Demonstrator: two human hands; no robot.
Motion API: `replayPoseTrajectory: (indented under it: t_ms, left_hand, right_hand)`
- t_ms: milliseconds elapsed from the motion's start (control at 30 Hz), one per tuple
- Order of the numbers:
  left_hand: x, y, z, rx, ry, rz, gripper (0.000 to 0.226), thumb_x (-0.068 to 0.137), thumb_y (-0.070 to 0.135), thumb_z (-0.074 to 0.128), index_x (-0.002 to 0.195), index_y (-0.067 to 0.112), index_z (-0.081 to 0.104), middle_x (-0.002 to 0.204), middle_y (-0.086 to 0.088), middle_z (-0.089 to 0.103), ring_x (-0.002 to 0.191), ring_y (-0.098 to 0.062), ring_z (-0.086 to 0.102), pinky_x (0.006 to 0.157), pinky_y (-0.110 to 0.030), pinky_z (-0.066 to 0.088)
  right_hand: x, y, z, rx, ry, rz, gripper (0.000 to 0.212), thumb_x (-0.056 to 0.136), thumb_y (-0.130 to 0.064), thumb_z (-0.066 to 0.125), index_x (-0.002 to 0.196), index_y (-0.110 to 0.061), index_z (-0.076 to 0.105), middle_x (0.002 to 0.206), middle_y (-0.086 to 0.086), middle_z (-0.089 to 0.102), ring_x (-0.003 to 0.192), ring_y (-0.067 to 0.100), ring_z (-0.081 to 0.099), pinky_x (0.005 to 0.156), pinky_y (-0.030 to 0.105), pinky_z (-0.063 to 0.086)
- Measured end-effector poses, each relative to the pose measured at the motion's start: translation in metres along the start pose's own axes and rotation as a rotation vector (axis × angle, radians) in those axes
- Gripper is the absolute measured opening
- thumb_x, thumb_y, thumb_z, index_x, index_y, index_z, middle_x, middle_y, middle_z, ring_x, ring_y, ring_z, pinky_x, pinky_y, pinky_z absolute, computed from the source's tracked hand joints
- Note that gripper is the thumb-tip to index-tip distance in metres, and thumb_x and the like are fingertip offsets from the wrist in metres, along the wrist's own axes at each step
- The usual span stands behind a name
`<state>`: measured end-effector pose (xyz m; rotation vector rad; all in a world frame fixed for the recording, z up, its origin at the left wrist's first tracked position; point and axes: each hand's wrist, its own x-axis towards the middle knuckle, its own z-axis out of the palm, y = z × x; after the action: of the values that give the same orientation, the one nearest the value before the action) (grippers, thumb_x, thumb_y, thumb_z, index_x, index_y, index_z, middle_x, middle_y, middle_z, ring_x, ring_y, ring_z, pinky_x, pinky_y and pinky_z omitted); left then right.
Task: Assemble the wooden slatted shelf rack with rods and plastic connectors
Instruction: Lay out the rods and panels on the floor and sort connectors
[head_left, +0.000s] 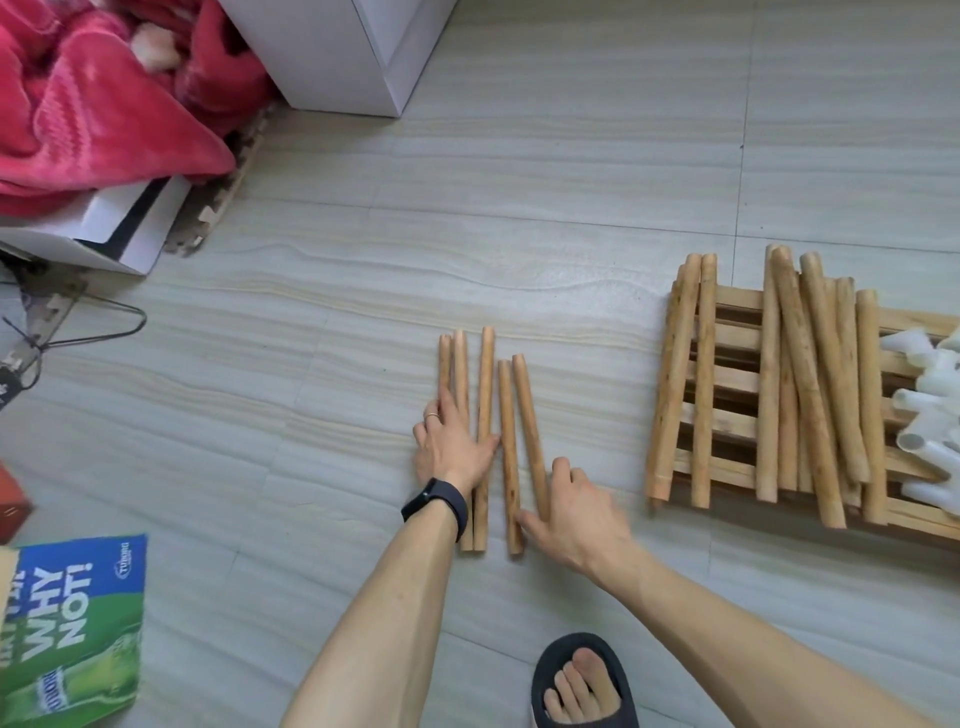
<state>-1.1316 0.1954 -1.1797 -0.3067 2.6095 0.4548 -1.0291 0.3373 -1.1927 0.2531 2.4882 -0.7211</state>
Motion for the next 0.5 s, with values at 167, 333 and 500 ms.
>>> replayPoseTrajectory:
  t_ms: [167, 333, 500]
  left_hand:
    - [0.006, -0.007, -0.006, -0.034, 0.001, 0.083, 0.088, 0.091, 0.034, 0.071, 0.160, 0.029, 0.016, 0.155, -0.006, 0.037, 0.138, -0.031, 0.035, 0.103, -0.041, 0.043]
    - [0.011, -0.009, -0.010, -0.036, 0.001, 0.117, 0.087, 0.090, 0.033, 0.073, 0.159, 0.028, 0.021, 0.153, -0.006, 0.040, 0.138, -0.030, 0.038, 0.106, -0.040, 0.041]
    - [0.012, -0.012, -0.013, -0.062, -0.005, 0.131, 0.083, 0.091, 0.036, 0.071, 0.159, 0.024, 0.025, 0.155, -0.007, 0.039, 0.140, -0.027, 0.039, 0.111, -0.038, 0.038]
  right_hand:
    - [0.003, -0.008, 0.005, 0.050, -0.013, 0.008, 0.051, 0.093, -0.058, 0.059, 0.109, -0.020, 0.029, 0.110, 0.008, 0.060, 0.098, 0.037, 0.065, 0.066, 0.038, 0.045]
    - [0.011, -0.024, 0.004, 0.159, 0.000, 0.028, 0.043, 0.100, -0.043, 0.053, 0.122, -0.012, 0.033, 0.115, 0.015, 0.061, 0.102, 0.041, 0.063, 0.073, 0.041, 0.047]
    - [0.020, -0.036, 0.003, 0.239, -0.029, 0.026, 0.049, 0.103, -0.033, 0.051, 0.142, -0.013, 0.031, 0.119, 0.016, 0.060, 0.109, 0.040, 0.061, 0.088, 0.043, 0.051]
